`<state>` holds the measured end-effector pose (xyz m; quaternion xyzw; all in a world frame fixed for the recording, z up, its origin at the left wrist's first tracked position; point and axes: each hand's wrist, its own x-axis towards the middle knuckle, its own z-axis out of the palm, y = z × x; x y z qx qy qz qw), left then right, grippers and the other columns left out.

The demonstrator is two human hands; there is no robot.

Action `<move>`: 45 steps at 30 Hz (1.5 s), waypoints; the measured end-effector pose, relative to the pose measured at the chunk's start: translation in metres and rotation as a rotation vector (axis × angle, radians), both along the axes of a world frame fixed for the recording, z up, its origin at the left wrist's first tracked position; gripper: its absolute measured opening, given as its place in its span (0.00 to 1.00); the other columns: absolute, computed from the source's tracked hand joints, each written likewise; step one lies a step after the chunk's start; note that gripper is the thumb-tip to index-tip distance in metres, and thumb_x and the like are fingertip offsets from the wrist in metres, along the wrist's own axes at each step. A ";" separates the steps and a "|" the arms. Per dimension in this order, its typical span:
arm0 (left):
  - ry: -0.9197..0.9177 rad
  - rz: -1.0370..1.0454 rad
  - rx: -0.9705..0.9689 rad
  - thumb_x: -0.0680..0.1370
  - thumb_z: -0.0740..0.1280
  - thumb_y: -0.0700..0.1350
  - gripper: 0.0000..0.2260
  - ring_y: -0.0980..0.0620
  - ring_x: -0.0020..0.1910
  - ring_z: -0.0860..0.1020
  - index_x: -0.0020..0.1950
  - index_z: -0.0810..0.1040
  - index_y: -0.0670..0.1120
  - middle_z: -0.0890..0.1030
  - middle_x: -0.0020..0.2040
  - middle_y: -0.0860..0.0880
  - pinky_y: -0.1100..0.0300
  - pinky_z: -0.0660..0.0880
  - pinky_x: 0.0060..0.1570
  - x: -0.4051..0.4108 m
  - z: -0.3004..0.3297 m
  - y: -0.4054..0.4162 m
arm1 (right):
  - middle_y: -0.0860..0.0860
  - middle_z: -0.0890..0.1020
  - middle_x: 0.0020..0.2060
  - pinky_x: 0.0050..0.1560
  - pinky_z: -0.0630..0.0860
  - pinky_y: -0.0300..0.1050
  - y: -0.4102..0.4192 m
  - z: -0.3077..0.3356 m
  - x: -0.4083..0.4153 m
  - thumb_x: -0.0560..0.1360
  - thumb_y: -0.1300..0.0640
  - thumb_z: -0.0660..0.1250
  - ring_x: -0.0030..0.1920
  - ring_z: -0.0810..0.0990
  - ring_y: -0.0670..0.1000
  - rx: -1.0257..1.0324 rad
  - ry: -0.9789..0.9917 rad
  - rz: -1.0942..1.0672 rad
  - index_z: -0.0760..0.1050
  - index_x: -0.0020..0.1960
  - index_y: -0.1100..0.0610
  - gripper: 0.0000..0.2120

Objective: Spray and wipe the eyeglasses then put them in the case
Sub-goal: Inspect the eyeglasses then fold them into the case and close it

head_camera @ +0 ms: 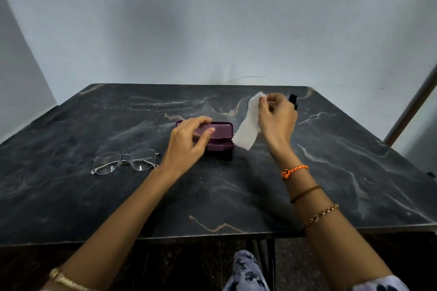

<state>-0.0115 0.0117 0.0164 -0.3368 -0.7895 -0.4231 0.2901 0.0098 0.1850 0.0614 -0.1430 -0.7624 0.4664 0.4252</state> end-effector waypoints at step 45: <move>-0.734 0.246 0.169 0.69 0.74 0.39 0.03 0.60 0.20 0.70 0.36 0.82 0.42 0.76 0.25 0.47 0.64 0.69 0.27 -0.058 0.004 -0.045 | 0.50 0.80 0.29 0.30 0.75 0.35 -0.018 -0.049 -0.021 0.69 0.66 0.70 0.24 0.76 0.43 -0.282 -0.325 0.393 0.80 0.34 0.57 0.07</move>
